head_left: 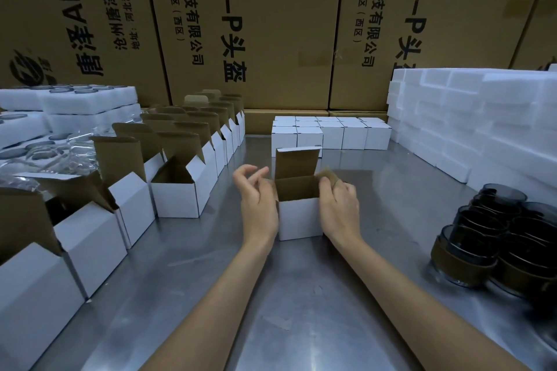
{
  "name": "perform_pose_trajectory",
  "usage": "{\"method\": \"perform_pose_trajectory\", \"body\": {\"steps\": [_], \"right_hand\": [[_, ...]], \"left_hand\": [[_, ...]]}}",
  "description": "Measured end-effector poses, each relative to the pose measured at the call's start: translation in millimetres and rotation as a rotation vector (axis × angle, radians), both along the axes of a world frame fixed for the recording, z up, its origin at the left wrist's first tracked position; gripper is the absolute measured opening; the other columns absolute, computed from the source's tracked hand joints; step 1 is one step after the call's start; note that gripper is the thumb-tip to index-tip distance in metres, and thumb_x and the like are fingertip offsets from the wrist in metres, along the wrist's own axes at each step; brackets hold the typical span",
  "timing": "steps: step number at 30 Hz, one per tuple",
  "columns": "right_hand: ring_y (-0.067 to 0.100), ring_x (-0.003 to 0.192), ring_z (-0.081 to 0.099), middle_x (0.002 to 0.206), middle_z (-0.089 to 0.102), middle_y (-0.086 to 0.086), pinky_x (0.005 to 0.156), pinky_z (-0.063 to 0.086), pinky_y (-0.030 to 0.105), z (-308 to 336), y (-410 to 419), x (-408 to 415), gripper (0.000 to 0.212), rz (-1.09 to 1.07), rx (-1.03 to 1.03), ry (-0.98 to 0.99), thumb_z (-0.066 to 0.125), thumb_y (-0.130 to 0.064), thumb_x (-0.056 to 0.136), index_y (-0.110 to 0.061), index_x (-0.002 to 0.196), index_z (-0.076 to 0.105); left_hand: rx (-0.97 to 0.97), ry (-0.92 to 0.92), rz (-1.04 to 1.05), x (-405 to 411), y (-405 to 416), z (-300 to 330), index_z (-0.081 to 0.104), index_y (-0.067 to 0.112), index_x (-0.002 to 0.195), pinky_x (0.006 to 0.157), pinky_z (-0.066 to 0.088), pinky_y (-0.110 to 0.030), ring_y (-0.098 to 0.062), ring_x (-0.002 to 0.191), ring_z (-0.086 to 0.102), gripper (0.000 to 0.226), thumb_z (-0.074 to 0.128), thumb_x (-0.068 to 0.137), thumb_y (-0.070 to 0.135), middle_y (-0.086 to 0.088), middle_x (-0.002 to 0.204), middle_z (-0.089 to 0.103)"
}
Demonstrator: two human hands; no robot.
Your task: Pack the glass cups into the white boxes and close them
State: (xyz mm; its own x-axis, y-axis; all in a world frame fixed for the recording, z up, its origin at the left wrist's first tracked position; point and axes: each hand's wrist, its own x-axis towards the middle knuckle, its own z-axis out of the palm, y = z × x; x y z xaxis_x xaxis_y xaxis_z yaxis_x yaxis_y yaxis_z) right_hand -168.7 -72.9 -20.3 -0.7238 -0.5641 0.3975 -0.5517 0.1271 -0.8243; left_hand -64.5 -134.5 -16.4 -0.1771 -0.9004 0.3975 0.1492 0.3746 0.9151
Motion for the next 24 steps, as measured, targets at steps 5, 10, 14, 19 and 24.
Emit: {"method": "perform_pose_trajectory", "body": {"steps": [5, 10, 14, 19, 24], "right_hand": [[0.03, 0.12, 0.041, 0.109, 0.046, 0.002, 0.102, 0.03, 0.042, 2.9, 0.9, -0.1, 0.045, 0.015, -0.026, -0.134, 0.027, -0.045, 0.087, -0.026, 0.119, 0.054], [0.028, 0.114, 0.042, 0.102, 0.043, 0.001, 0.105, 0.028, 0.041, 4.6, 2.4, -3.0, 0.063, 0.011, -0.008, -0.112, 0.023, -0.044, 0.075, -0.029, 0.13, 0.05], [0.017, 0.094, 0.035, 0.08, 0.039, -0.013, 0.102, 0.024, 0.038, 1.6, 1.3, -6.0, 0.057, 0.003, 0.023, -0.04, 0.022, -0.043, 0.082, -0.023, 0.126, 0.053], [0.011, 0.092, 0.036, 0.08, 0.049, -0.016, 0.091, 0.02, 0.034, -2.2, 1.1, -9.4, 0.019, 0.011, 0.025, 0.044, 0.033, -0.039, 0.099, -0.029, 0.095, 0.048], [0.008, 0.104, 0.037, 0.099, 0.058, -0.011, 0.094, 0.029, 0.032, 2.2, 6.9, -15.8, 0.044, -0.05, -0.203, -0.035, 0.021, -0.047, 0.089, -0.031, 0.104, 0.059]], "left_hand": [[-0.015, -0.068, -0.087, 1.2, -11.2, -0.4, 0.066, 0.023, 0.085, 0.097, 0.048, -0.044, -0.02, 0.107, 0.057, 0.04, 0.035, 0.095, 0.001, -0.004, 0.107, 0.063], [0.068, -0.034, -0.171, 4.9, -16.7, 3.6, 0.07, 0.024, 0.094, 0.086, 0.043, -0.027, -0.011, 0.099, 0.057, 0.042, 0.035, 0.093, 0.001, 0.01, 0.096, 0.065], [0.105, -0.02, -0.207, 5.6, -15.6, 4.8, 0.072, 0.024, 0.099, 0.078, 0.044, -0.024, -0.009, 0.096, 0.056, 0.04, 0.037, 0.093, 0.004, 0.008, 0.097, 0.065], [0.107, -0.037, -0.254, 8.4, -17.1, 4.5, 0.071, 0.028, 0.103, 0.081, 0.044, -0.025, -0.003, 0.089, 0.053, 0.036, 0.041, 0.095, 0.009, 0.01, 0.097, 0.063], [0.071, -0.033, -0.26, 8.1, -16.1, 3.1, 0.07, 0.027, 0.101, 0.077, 0.043, -0.021, -0.005, 0.085, 0.053, 0.037, 0.04, 0.096, 0.006, 0.011, 0.09, 0.062]]}}
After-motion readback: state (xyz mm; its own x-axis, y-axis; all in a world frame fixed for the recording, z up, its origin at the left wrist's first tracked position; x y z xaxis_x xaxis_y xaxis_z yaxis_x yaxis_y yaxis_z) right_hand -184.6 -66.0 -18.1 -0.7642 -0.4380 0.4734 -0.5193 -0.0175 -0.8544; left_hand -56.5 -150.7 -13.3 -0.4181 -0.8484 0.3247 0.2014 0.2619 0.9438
